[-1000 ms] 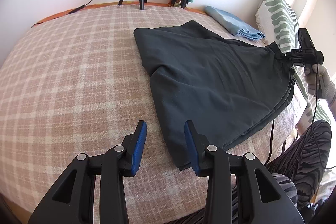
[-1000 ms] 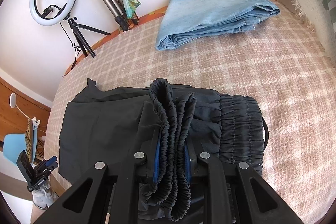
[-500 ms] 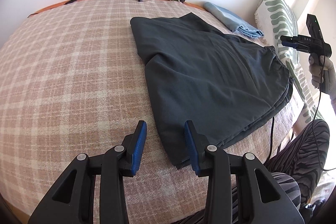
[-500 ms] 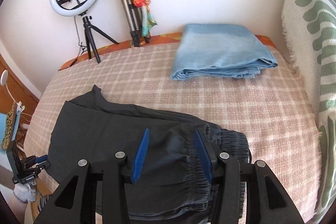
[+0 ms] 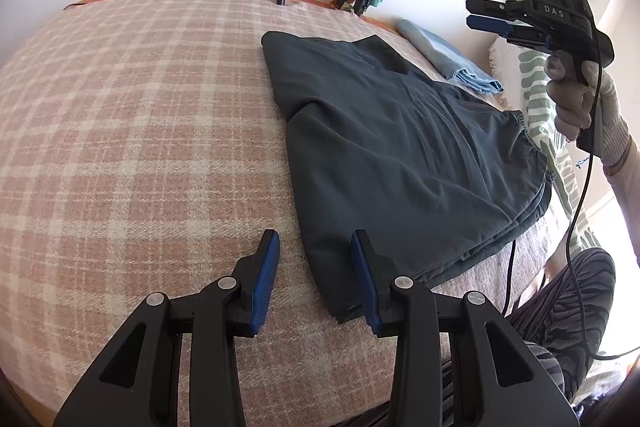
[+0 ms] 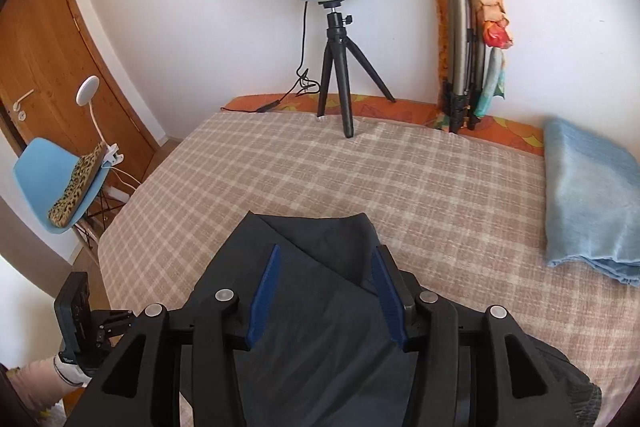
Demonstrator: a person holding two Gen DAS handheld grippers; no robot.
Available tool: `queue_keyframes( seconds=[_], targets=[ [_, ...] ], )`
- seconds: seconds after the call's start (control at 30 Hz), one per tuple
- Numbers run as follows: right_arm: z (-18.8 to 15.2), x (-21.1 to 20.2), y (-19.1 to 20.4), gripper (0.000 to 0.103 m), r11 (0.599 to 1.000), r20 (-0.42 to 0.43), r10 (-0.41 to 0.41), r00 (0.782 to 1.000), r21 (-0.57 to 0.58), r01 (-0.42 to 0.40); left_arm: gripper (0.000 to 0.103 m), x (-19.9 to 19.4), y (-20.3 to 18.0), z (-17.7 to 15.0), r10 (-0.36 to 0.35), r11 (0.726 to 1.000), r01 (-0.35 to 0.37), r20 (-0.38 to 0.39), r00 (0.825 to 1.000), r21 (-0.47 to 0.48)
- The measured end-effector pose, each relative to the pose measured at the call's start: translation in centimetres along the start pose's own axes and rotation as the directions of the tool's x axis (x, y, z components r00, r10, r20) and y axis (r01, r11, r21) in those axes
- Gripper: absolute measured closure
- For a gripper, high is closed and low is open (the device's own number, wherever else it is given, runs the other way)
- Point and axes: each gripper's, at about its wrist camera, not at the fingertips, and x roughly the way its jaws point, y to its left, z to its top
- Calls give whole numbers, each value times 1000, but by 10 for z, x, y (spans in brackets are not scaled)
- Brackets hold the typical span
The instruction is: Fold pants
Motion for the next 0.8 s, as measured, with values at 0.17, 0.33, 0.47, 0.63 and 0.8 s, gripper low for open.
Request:
queue_keyframes(
  seconds=[0.17,0.33,0.47,0.63,0.8],
  targets=[
    [18,68,30,44,995,-87,91,992,-33,-94,67,1,-1,0,-8,1000,8,6,1000,-4],
    [31,135,66,44,984,-215,137,967,-79,-157,68,0,0,-2,-26,999,26,14,1000,-19],
    [37,173,84,44,982,-277,109,955,-122,-147,68,0,1,-3,-33,999,33,23,999,-27],
    [35,203,92,56,982,-333,40,942,-159,-98,79,0,3,-5,-26,999,27,28,999,-33],
    [29,207,98,99,981,-322,5,947,-184,-68,97,-1,6,-9,-45,996,49,40,998,-81]
  ],
)
